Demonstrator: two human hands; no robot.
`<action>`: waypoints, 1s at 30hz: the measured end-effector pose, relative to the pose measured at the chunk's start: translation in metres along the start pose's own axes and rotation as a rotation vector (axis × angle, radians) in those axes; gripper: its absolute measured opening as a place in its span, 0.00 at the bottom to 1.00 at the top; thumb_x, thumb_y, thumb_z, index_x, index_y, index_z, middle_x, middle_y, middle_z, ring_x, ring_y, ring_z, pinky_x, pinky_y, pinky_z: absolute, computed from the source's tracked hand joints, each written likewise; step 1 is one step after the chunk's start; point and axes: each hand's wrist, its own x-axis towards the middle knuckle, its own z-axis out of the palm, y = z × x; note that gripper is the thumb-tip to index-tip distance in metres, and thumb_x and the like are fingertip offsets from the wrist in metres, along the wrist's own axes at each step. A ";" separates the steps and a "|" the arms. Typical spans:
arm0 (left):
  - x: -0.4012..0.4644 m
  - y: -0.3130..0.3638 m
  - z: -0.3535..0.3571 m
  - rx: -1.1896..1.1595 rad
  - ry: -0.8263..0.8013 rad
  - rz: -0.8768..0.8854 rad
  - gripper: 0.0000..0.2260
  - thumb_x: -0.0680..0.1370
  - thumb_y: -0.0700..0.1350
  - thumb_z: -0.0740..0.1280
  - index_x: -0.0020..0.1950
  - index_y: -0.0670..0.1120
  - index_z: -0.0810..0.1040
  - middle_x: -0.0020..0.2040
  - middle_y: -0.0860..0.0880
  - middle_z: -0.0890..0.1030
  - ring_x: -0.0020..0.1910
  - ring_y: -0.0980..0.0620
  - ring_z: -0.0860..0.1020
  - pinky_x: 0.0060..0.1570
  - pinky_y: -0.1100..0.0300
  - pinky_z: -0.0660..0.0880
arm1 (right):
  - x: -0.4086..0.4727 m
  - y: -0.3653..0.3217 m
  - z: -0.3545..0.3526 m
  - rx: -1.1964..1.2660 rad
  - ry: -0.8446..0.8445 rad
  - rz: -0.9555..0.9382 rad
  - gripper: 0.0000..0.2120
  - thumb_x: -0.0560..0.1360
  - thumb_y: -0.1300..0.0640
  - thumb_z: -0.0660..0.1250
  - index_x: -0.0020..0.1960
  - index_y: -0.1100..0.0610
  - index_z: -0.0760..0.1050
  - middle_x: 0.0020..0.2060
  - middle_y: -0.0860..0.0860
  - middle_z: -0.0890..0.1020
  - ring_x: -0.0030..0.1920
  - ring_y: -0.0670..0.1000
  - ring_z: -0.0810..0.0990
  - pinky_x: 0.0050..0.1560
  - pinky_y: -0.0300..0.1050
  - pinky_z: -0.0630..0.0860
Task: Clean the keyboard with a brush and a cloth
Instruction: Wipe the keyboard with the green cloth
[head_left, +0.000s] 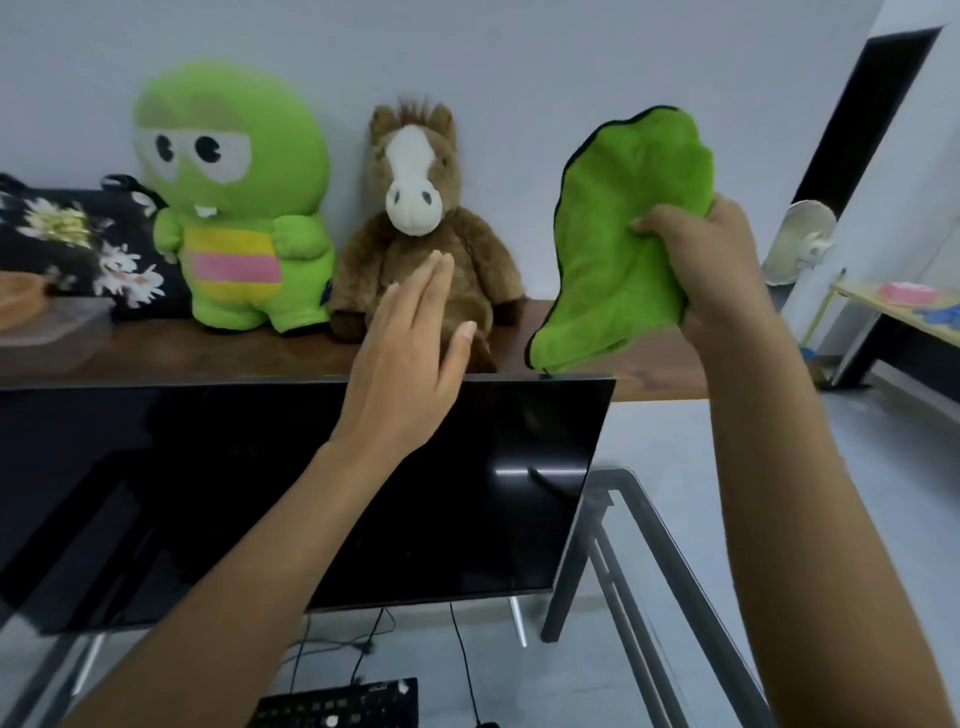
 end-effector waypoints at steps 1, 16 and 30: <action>-0.001 -0.006 -0.009 0.004 0.014 -0.004 0.24 0.82 0.47 0.57 0.75 0.39 0.60 0.74 0.43 0.64 0.73 0.48 0.62 0.72 0.47 0.61 | -0.008 -0.005 0.009 0.045 -0.013 0.002 0.10 0.71 0.68 0.64 0.48 0.57 0.79 0.43 0.54 0.84 0.43 0.54 0.85 0.41 0.50 0.83; -0.263 -0.197 -0.096 0.046 -0.260 -0.374 0.21 0.82 0.47 0.56 0.73 0.41 0.65 0.71 0.43 0.68 0.69 0.46 0.67 0.68 0.47 0.65 | -0.246 0.162 0.194 -0.069 -0.347 0.521 0.18 0.71 0.60 0.74 0.54 0.45 0.71 0.49 0.45 0.82 0.45 0.44 0.83 0.42 0.41 0.80; -0.514 -0.330 -0.107 0.032 -0.584 -0.800 0.19 0.82 0.46 0.53 0.68 0.39 0.72 0.64 0.40 0.76 0.62 0.41 0.73 0.64 0.46 0.69 | -0.437 0.369 0.305 -1.347 -0.940 0.078 0.26 0.71 0.29 0.58 0.61 0.45 0.70 0.78 0.54 0.54 0.76 0.68 0.47 0.66 0.76 0.49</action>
